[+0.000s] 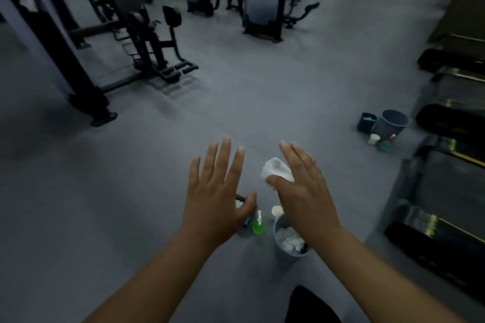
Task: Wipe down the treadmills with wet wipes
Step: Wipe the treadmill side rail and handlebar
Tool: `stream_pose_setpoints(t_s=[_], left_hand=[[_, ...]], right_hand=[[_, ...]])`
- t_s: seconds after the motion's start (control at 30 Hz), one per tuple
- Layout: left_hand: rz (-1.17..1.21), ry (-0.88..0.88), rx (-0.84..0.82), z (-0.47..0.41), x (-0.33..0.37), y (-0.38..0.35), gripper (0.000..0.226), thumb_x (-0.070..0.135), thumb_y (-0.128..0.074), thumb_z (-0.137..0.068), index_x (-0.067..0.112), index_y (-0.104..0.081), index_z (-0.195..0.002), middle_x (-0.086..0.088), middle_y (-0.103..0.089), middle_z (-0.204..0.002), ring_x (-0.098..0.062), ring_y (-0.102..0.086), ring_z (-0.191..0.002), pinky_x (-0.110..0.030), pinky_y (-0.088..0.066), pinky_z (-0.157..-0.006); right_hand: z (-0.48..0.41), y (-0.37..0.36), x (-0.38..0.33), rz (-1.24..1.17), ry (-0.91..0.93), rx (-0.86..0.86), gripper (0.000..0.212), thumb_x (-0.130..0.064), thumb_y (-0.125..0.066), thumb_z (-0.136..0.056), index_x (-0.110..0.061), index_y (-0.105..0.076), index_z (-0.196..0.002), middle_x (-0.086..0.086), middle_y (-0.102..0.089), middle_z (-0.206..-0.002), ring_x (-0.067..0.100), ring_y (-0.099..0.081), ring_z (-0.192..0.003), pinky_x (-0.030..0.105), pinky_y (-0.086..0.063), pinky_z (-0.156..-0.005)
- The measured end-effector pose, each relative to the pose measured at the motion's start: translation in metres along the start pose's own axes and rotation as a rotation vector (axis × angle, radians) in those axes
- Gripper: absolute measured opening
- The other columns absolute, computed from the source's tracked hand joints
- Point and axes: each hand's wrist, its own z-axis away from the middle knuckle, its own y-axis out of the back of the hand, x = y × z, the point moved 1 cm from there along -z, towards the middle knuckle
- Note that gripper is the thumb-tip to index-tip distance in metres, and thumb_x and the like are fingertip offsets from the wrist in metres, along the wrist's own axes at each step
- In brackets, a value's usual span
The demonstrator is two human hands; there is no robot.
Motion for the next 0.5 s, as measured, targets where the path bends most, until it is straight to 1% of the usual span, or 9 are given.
stream_pose_setpoints(t_s=[0.1,0.13,0.2,0.23,0.27,0.3,0.33,0.4,0.5], left_hand=[[0.064,-0.118,-0.011,-0.047,0.027,-0.011,0.086,0.061,-0.042,-0.090,0.021,-0.014,-0.161,-0.010,-0.009,-0.170,-0.030,-0.009,-0.156,-0.054,-0.013,-0.123],[0.080,-0.165,-0.010,-0.059,0.041,-0.018,0.086,0.060,-0.041,-0.089,0.021,-0.015,-0.161,-0.010,-0.009,-0.170,-0.030,-0.009,-0.156,-0.053,-0.012,-0.124],[0.121,-0.239,-0.012,-0.081,0.073,-0.033,0.086,0.060,-0.042,-0.089,0.020,-0.017,-0.161,-0.011,-0.011,-0.169,-0.030,-0.010,-0.156,-0.052,-0.010,-0.123],[0.149,-0.275,-0.014,-0.094,0.096,-0.042,0.087,0.060,-0.042,-0.088,0.020,-0.017,-0.161,-0.011,-0.011,-0.169,-0.030,-0.009,-0.156,-0.051,-0.009,-0.122],[0.171,-0.309,-0.021,-0.105,0.118,-0.052,0.087,0.061,-0.042,-0.088,0.020,-0.017,-0.161,-0.011,-0.010,-0.170,-0.029,-0.008,-0.156,-0.050,-0.007,-0.123],[0.189,-0.357,-0.027,-0.117,0.145,-0.062,0.087,0.061,-0.042,-0.088,0.020,-0.017,-0.161,-0.010,-0.008,-0.170,-0.029,-0.006,-0.156,-0.050,-0.006,-0.123],[0.209,-0.411,-0.034,-0.130,0.174,-0.072,0.087,0.061,-0.042,-0.089,0.020,-0.017,-0.161,-0.010,-0.007,-0.170,-0.028,-0.005,-0.157,-0.050,-0.005,-0.123],[0.247,-0.514,-0.044,-0.154,0.237,-0.087,0.087,0.061,-0.043,-0.089,0.019,-0.019,-0.161,-0.010,-0.007,-0.170,-0.028,-0.005,-0.157,-0.050,-0.006,-0.124],[0.290,-0.666,-0.055,-0.182,0.336,-0.101,0.085,0.060,-0.042,-0.090,0.018,-0.021,-0.161,-0.010,-0.009,-0.170,-0.029,-0.008,-0.156,-0.052,-0.010,-0.123]], right_hand=[[-0.010,0.023,0.031,0.053,-0.092,0.047,0.029,-0.006,-0.082,-0.079,-0.016,-0.074,-0.105,0.017,-0.040,-0.156,0.035,-0.031,-0.146,0.049,-0.021,-0.118],[-0.008,0.029,0.042,0.070,-0.132,0.078,0.035,-0.008,-0.082,-0.079,-0.018,-0.071,-0.111,0.014,-0.038,-0.156,0.033,-0.030,-0.146,0.049,-0.023,-0.117],[0.002,0.045,0.067,0.063,-0.257,0.156,0.055,-0.011,-0.079,-0.084,-0.022,-0.054,-0.131,0.002,-0.030,-0.157,0.022,-0.023,-0.147,0.048,-0.027,-0.113],[0.011,0.055,0.088,0.062,-0.318,0.172,0.057,-0.012,-0.076,-0.087,-0.024,-0.049,-0.136,-0.004,-0.027,-0.158,0.015,-0.016,-0.150,0.047,-0.025,-0.114],[0.022,0.064,0.108,0.080,-0.346,0.151,0.051,-0.013,-0.075,-0.088,-0.025,-0.053,-0.133,-0.005,-0.025,-0.160,0.010,-0.008,-0.153,0.046,-0.019,-0.119],[0.036,0.076,0.130,0.125,-0.362,0.119,0.040,-0.012,-0.075,-0.089,-0.023,-0.062,-0.124,-0.001,-0.026,-0.162,0.012,-0.006,-0.154,0.042,-0.011,-0.123],[0.051,0.089,0.153,0.187,-0.386,0.101,0.030,-0.011,-0.075,-0.088,-0.020,-0.068,-0.116,0.006,-0.028,-0.163,0.018,-0.009,-0.155,0.038,-0.005,-0.125],[0.082,0.118,0.198,0.255,-0.487,0.105,0.024,-0.008,-0.075,-0.086,-0.017,-0.072,-0.109,0.014,-0.032,-0.161,0.029,-0.017,-0.154,0.040,-0.007,-0.125],[0.128,0.169,0.256,0.313,-0.622,0.163,0.028,-0.006,-0.074,-0.086,-0.017,-0.072,-0.112,0.015,-0.030,-0.162,0.029,-0.018,-0.154,0.049,-0.018,-0.123]])
